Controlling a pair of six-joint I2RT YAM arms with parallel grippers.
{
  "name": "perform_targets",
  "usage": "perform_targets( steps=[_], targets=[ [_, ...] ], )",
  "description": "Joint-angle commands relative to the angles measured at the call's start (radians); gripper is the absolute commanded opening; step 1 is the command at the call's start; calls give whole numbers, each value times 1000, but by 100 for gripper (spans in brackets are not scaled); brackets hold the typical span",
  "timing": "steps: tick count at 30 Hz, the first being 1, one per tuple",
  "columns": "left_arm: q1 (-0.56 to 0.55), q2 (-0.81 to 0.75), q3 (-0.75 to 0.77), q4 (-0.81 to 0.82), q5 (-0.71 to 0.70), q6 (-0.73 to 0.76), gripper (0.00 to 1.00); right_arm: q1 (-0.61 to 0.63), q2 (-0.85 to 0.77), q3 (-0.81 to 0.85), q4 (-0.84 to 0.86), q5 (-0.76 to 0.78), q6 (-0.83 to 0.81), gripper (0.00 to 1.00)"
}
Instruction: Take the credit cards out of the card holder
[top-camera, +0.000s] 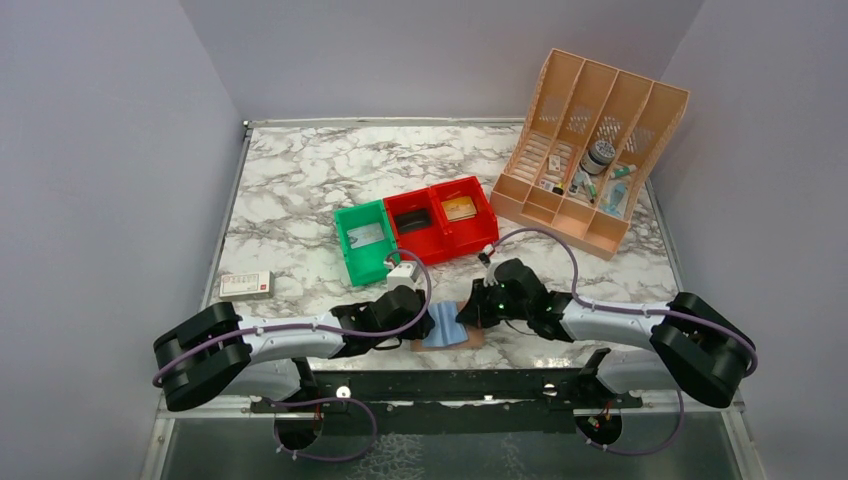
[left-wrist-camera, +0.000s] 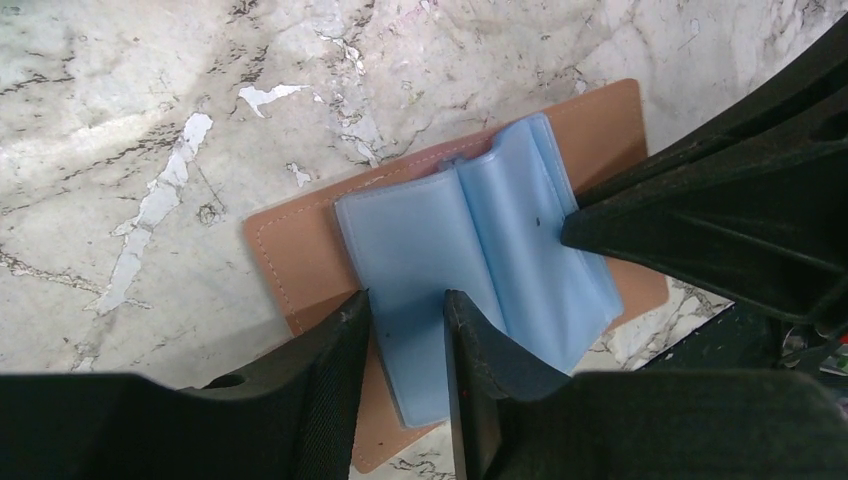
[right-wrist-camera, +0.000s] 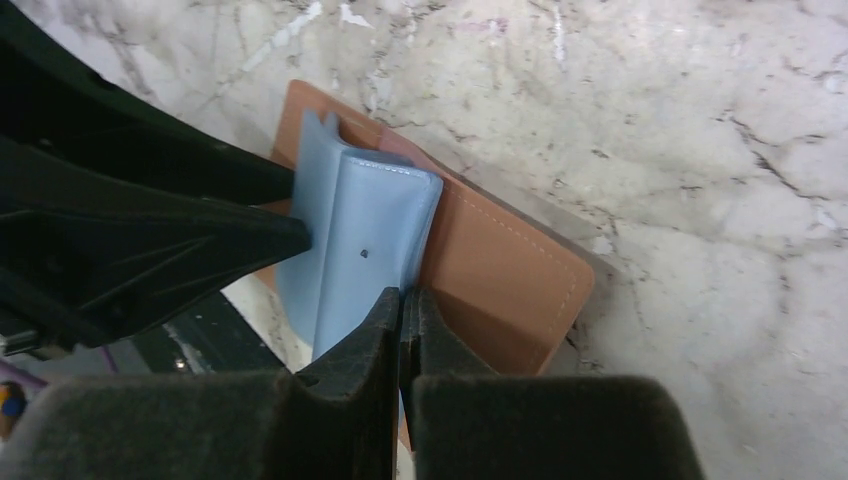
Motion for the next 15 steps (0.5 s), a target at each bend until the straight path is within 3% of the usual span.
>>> perform_targets(
  steps=[1, 10, 15],
  targets=[
    [-6, 16, -5, 29, 16, 0, 34, 9, -5, -21, 163, -117, 93, 1],
    [-7, 14, 1, 35, 19, 5, 23, 9, 80, 2, 100, -87, 72, 1],
    [-8, 9, -11, 140, 78, 7, 15, 9, 129, -6, 126, -86, 93, 1]
  ],
)
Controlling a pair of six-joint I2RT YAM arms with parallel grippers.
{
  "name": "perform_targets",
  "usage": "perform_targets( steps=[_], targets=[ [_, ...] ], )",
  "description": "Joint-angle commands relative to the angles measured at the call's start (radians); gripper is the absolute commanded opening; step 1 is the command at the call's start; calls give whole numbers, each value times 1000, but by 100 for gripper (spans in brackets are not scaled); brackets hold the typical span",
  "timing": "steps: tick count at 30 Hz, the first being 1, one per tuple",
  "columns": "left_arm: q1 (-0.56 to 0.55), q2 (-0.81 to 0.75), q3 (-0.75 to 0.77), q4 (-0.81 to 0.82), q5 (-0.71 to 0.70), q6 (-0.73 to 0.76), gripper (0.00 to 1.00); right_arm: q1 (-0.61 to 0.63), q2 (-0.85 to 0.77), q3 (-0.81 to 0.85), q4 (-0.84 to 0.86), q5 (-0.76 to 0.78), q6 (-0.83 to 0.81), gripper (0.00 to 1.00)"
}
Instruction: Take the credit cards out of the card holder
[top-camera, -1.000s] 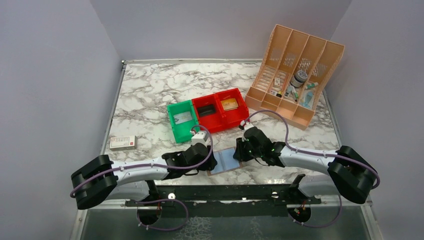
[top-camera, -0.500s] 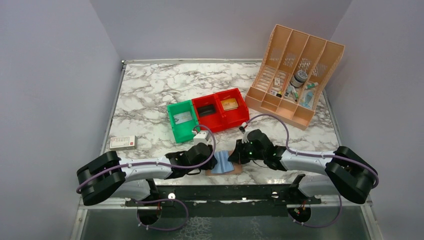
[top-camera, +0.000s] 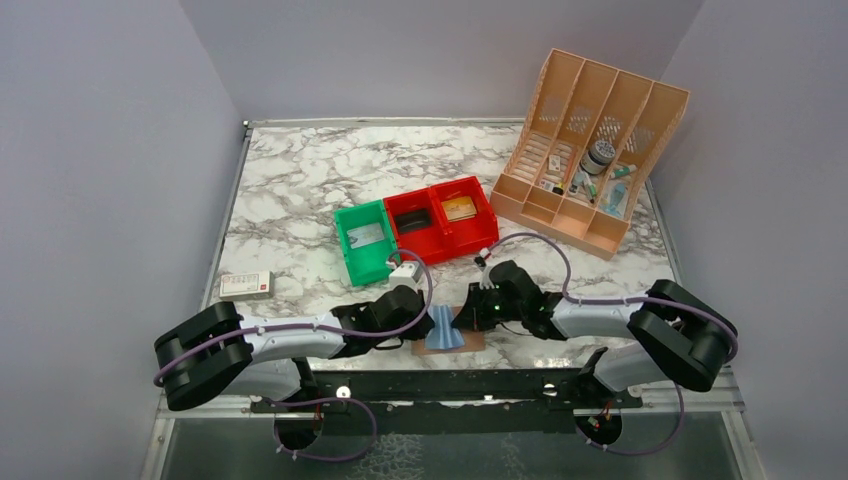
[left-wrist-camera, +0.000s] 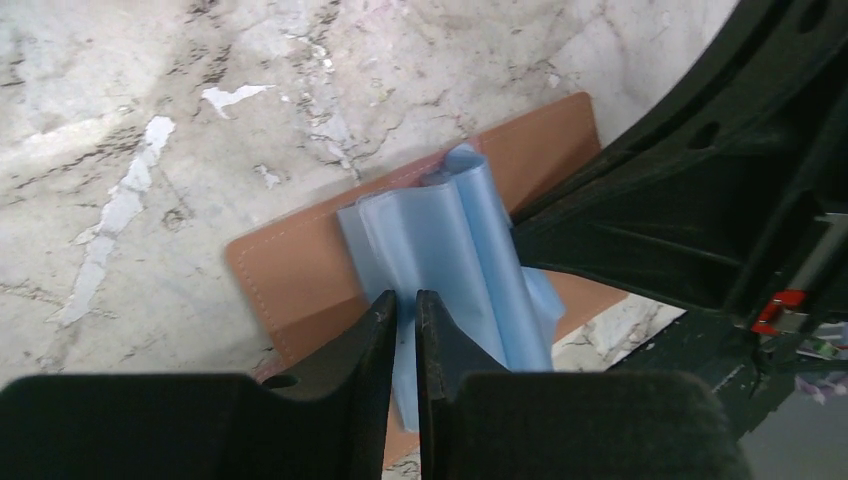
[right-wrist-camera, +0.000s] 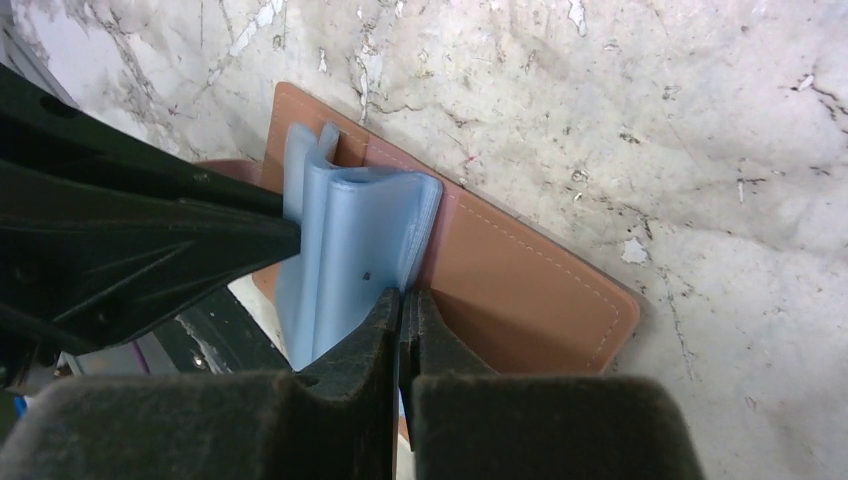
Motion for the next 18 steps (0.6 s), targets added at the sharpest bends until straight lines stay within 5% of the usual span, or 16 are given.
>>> perform_targets(
  steps=[1, 9, 18],
  targets=[
    [-8, 4, -7, 127, 72, -1, 15, 9, 28, -1, 33, 3, 35, 1],
    [-11, 1, 22, 24, 18, -33, 11, 9, -72, -3, -82, 142, 53, 1],
    [-12, -89, 160, -264, -117, 26, 35, 9, -364, 44, -409, 419, 14, 25]
  ],
)
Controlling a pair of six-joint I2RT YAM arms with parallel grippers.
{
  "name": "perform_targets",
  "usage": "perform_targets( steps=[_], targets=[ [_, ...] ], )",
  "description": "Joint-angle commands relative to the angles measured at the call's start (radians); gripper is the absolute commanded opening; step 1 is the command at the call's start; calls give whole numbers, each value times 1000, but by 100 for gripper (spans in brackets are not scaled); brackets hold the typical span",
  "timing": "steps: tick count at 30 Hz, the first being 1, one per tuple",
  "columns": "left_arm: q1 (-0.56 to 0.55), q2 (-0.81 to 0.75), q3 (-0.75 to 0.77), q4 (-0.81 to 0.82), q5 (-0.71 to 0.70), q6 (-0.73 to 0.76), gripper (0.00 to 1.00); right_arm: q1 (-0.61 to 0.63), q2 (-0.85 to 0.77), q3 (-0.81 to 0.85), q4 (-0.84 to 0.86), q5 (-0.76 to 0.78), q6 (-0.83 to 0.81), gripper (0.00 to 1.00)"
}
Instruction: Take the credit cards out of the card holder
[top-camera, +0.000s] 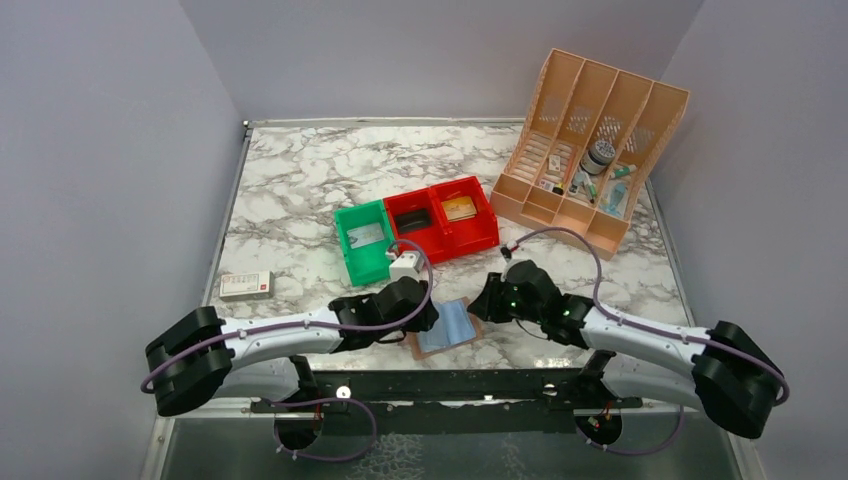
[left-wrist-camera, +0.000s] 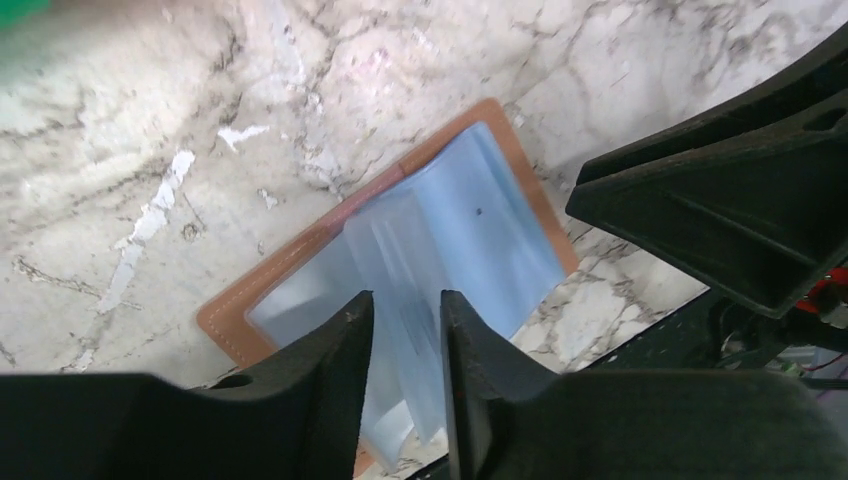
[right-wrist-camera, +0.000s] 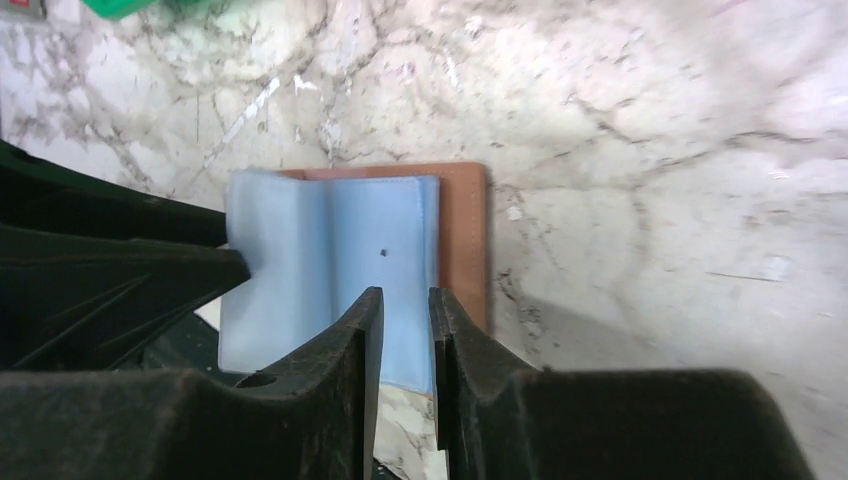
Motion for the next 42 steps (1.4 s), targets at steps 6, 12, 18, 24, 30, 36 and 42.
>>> perform_targets(
  steps=[6, 12, 18, 24, 30, 36, 42],
  targets=[
    [-5, -80, 136, -222, -133, 104, 59, 7, -175, 151, -244, 284, -149, 36],
    [12, -161, 234, -369, -279, 200, 87, 6, -255, 183, -81, 478, -291, 55],
    [164, -237, 320, -442, -278, 346, 99, -62, -196, 235, 47, 518, -457, 71],
    [379, -248, 416, -518, -174, 469, 99, -435, -107, 342, -20, 54, -429, 73],
    [423, -220, 446, -543, -91, 501, 99, -449, -98, 422, -95, 57, -480, 76],
    [435, -239, 493, -583, -126, 518, 99, -449, -154, 479, -96, 117, -526, 78],
    [463, -209, 584, -627, -231, 488, 99, -449, -171, 512, -51, -22, -623, 94]
  ],
)
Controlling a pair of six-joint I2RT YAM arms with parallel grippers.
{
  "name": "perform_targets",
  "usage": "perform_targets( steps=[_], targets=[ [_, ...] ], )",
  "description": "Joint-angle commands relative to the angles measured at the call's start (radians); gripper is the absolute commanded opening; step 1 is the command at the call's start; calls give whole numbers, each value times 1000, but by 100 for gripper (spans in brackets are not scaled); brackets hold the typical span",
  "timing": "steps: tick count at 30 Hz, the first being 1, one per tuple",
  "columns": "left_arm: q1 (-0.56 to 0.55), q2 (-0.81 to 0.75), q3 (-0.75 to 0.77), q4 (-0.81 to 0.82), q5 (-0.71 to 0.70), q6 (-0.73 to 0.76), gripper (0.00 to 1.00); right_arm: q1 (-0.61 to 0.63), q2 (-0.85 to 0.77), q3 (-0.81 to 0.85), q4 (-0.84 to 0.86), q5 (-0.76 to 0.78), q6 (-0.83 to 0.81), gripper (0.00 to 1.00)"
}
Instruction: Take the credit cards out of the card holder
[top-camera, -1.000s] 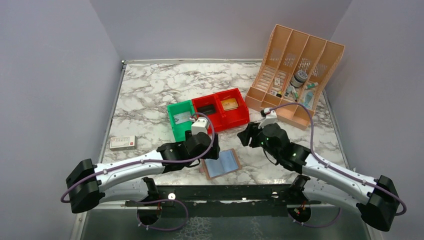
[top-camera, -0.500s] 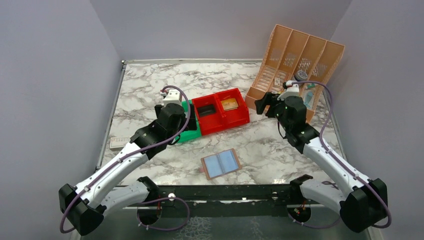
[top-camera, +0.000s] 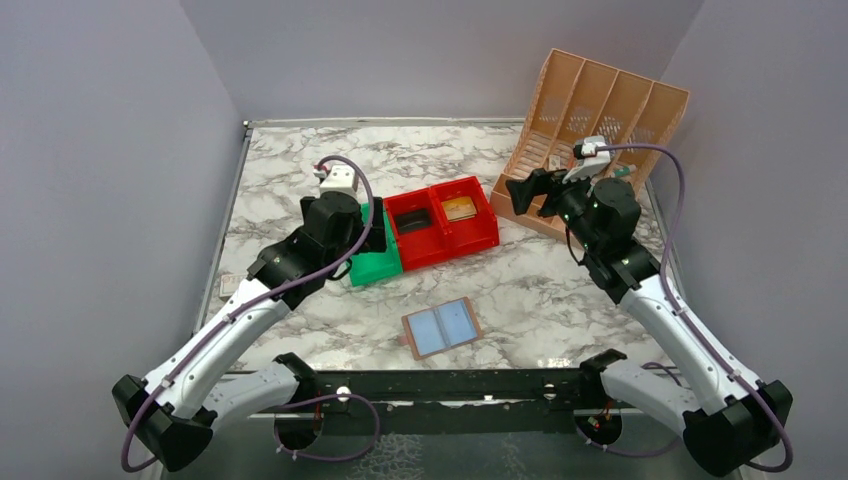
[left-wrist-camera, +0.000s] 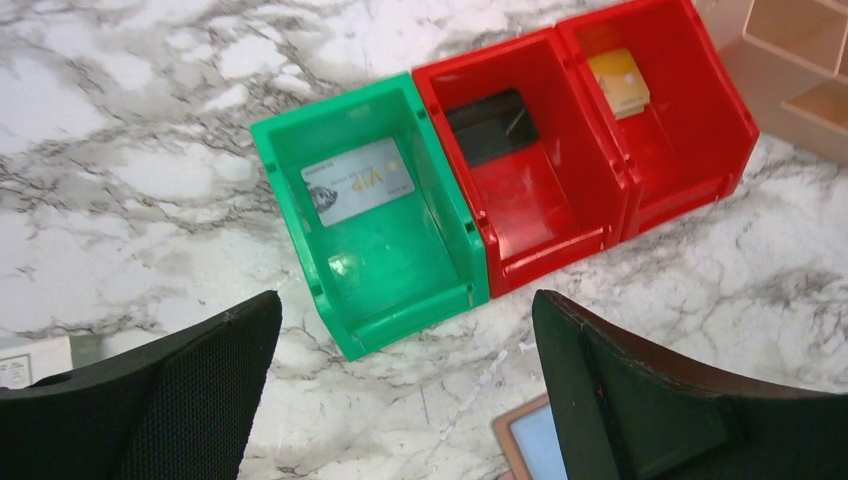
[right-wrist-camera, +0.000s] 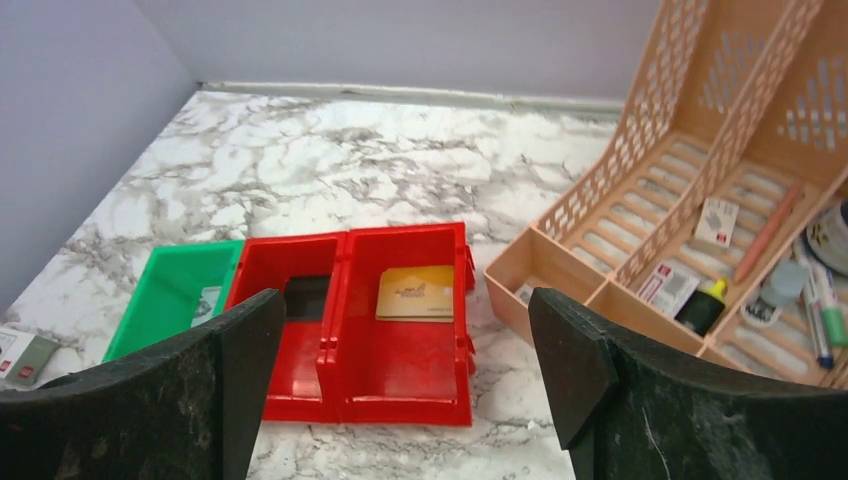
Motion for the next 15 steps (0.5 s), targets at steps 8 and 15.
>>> perform_targets(
  steps=[8, 15],
  targets=[
    [22, -79, 54, -32, -221, -40, 99, -1, 58, 218, -263, 213, -40, 96],
    [23, -138, 29, -14, -215, -48, 99, -2, -5, 110, -111, 177, -76, 100]
  ],
)
